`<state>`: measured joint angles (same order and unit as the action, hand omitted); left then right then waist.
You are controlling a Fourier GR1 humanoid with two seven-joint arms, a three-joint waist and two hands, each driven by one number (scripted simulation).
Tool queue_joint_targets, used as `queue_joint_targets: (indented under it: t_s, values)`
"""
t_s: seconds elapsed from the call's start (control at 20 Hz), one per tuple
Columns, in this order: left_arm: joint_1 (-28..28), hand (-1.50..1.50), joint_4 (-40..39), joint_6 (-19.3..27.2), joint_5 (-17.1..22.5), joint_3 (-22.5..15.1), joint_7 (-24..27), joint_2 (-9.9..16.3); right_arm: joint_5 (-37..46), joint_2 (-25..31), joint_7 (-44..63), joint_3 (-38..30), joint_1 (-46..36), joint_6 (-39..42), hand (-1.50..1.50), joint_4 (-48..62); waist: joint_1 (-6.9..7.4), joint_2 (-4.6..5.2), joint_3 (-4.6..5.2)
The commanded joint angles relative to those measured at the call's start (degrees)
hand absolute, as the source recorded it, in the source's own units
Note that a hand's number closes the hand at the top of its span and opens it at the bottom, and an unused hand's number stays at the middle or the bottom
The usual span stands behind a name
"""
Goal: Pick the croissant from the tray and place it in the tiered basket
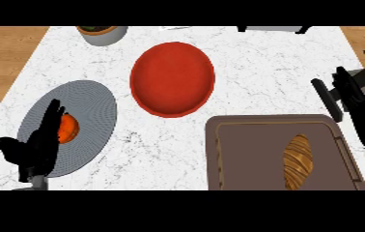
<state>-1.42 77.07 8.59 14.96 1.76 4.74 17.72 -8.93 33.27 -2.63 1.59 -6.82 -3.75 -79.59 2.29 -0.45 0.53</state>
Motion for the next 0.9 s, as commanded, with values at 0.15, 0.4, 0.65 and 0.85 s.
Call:
queue_joint_targets:
  t_s: [0.15, 0.4, 0.65, 0.85]
  values:
    - [-2.3, 0.0, -1.1, 3.5, -4.8, -1.8, -0.7, -0.1, 3.8, 0.9, 1.5, -10.7, 3.3, -17.1, 1.5, -9.8, -6.62, -0.55, -0.38]
    - [-7.6, 0.0, 0.4, 4.6, -5.1, -2.6, -1.4, -1.7, 2.2, -6.3, 8.2, -25.9, 6.9, -38.3, -1.5, -3.9, -12.44, -1.1, -0.49]
    - [-7.3, 0.0, 4.0, 6.2, -8.2, -7.0, -3.2, -4.1, 3.9, -19.9, 0.2, -25.0, 16.2, -48.4, -1.5, -20.4, -8.74, -0.67, -0.4]
    - [-5.8, 0.0, 4.0, 8.1, -10.8, -9.5, -4.2, -6.1, 10.1, -23.1, 7.3, -15.7, 28.5, -48.3, -1.5, -34.0, -6.26, 0.04, -0.15]
